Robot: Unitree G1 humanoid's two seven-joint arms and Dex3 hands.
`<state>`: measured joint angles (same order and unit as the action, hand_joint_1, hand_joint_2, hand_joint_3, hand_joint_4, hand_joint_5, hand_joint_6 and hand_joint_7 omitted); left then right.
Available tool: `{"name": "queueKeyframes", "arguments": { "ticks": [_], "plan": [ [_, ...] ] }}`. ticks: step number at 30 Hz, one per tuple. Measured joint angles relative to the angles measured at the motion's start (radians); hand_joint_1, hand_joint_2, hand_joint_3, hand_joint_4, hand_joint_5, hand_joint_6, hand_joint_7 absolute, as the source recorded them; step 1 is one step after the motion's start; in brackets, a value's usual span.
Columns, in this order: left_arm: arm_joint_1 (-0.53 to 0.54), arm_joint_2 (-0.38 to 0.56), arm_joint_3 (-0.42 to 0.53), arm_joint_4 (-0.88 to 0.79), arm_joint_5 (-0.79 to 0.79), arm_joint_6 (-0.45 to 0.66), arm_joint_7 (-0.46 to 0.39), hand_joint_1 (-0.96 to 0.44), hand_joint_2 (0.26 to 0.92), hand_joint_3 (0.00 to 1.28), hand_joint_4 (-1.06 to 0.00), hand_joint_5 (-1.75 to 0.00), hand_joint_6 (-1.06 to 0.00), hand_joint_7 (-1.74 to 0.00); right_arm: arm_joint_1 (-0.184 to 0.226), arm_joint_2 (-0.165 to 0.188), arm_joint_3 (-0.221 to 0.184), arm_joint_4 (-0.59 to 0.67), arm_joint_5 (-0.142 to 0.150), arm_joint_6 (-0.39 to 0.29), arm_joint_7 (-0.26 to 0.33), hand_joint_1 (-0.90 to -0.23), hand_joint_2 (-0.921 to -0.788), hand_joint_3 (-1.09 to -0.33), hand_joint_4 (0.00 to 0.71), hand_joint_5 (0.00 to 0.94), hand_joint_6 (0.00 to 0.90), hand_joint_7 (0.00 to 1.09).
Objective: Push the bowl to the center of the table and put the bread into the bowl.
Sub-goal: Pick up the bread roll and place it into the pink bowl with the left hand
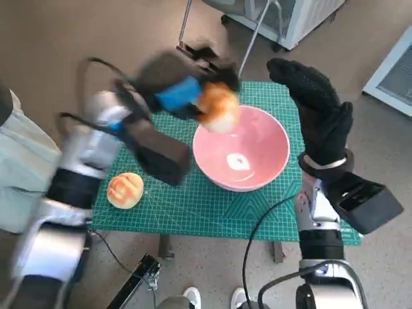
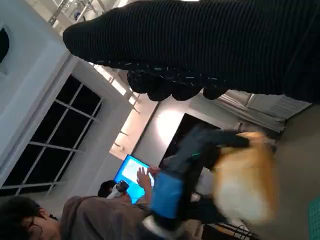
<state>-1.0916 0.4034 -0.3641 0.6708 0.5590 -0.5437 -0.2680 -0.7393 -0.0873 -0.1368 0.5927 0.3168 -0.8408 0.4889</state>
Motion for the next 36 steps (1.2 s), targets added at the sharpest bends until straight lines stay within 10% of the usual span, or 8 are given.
{"name": "queueKeyframes", "arguments": {
  "ticks": [11, 14, 17, 36],
  "plan": [
    [-0.040, -0.098, -0.077, 0.163, 0.058, 0.021, -0.002, 0.00, 0.921, 0.26, -0.38, -1.44, -0.49, -1.35, 0.003, 0.001, -0.004, 0.001, 0.016, 0.000, 0.010, -0.682, -0.921, -0.783, 0.292, 0.006, -0.001, 0.81],
    [-0.041, -0.125, -0.080, 0.189, 0.048, 0.102, -0.076, -0.01, 0.868, 0.24, -0.17, -0.64, -0.18, -0.83, 0.005, 0.001, -0.005, 0.000, 0.016, 0.000, 0.010, -0.682, -0.921, -0.782, 0.292, 0.006, -0.001, 0.81],
    [-0.040, -0.144, -0.088, 0.186, 0.044, 0.226, -0.192, 0.00, 0.839, 0.18, -0.07, -0.23, -0.06, -0.56, 0.007, 0.001, -0.005, 0.000, 0.014, 0.000, 0.010, -0.681, -0.921, -0.783, 0.292, 0.006, -0.001, 0.81],
    [0.052, -0.075, -0.018, -0.046, -0.075, 0.358, -0.363, -0.04, 0.813, 0.08, -0.07, -0.04, -0.05, -0.47, 0.014, 0.002, -0.009, -0.025, -0.002, -0.001, -0.010, -0.682, -0.921, -0.781, 0.302, 0.010, -0.001, 0.82]
  ]
}}
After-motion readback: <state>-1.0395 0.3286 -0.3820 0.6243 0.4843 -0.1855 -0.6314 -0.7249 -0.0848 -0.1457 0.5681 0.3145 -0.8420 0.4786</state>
